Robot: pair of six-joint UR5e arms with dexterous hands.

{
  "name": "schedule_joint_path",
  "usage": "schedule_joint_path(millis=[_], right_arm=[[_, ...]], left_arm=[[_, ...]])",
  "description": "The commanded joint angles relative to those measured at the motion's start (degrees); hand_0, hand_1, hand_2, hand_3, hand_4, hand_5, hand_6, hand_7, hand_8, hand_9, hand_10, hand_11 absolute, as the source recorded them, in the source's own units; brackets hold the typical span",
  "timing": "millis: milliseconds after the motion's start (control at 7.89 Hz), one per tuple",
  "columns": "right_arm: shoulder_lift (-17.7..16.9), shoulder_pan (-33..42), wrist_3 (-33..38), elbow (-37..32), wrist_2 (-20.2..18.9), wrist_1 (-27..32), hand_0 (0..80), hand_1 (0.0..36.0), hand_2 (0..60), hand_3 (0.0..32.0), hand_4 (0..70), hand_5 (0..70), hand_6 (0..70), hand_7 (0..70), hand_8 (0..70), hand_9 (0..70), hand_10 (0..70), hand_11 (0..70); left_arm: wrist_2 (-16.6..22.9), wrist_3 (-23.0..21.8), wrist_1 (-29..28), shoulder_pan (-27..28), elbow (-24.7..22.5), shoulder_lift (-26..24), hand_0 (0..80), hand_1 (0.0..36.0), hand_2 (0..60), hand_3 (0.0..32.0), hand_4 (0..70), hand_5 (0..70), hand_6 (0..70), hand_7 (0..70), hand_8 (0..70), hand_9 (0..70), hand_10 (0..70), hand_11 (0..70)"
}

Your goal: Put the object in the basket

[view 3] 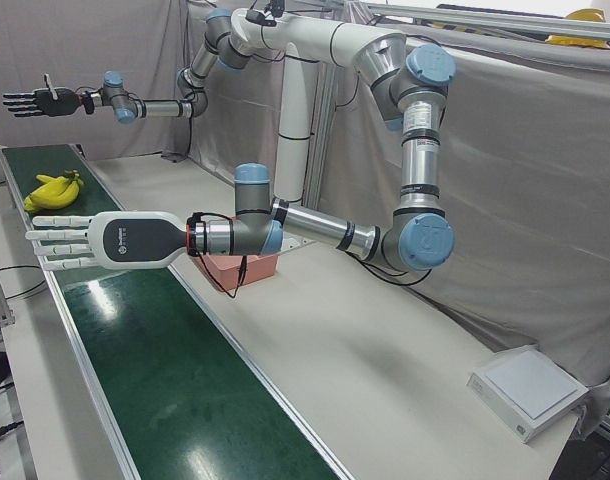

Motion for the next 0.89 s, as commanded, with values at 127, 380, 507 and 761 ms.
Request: schedule_joint_path(millis=[127, 380, 507, 761], right_arm=[[0.0, 0.0, 0.0, 0.0, 0.0, 0.0, 0.0, 0.0, 0.0, 0.0, 0.0, 0.0, 0.0, 0.0, 0.0, 0.0, 0.0, 0.0], [0.0, 0.0, 0.0, 0.0, 0.0, 0.0, 0.0, 0.0, 0.0, 0.0, 0.0, 0.0, 0.0, 0.0, 0.0, 0.0, 0.0, 0.0], [0.0, 0.0, -0.09, 0.0, 0.0, 0.0, 0.0, 0.0, 0.0, 0.0, 0.0, 0.0, 0.0, 0.0, 0.0, 0.0, 0.0, 0.0], [0.0, 0.0, 0.0, 0.0, 0.0, 0.0, 0.0, 0.0, 0.0, 0.0, 0.0, 0.0, 0.0, 0.0, 0.0, 0.0, 0.0, 0.0]], left_arm=[[0.0, 0.0, 0.26, -0.31, 0.0, 0.09, 58.7, 20.6, 0.0, 2.4, 6.5, 0.0, 0.0, 0.7, 3.5, 6.5, 1.3, 4.6], [0.0, 0.0, 0.35, -0.31, -0.09, 0.0, 58.9, 20.6, 0.0, 2.2, 6.9, 0.0, 0.0, 0.7, 3.4, 6.5, 1.4, 4.6], [0.0, 0.0, 0.44, -0.22, -0.09, 0.09, 58.7, 20.5, 0.0, 2.2, 6.9, 0.0, 0.0, 0.6, 3.4, 6.5, 1.2, 4.4], [0.0, 0.0, 0.53, -0.31, -0.09, 0.0, 58.9, 20.6, 0.0, 2.2, 6.7, 0.0, 0.0, 0.7, 3.4, 6.5, 1.3, 4.6]])
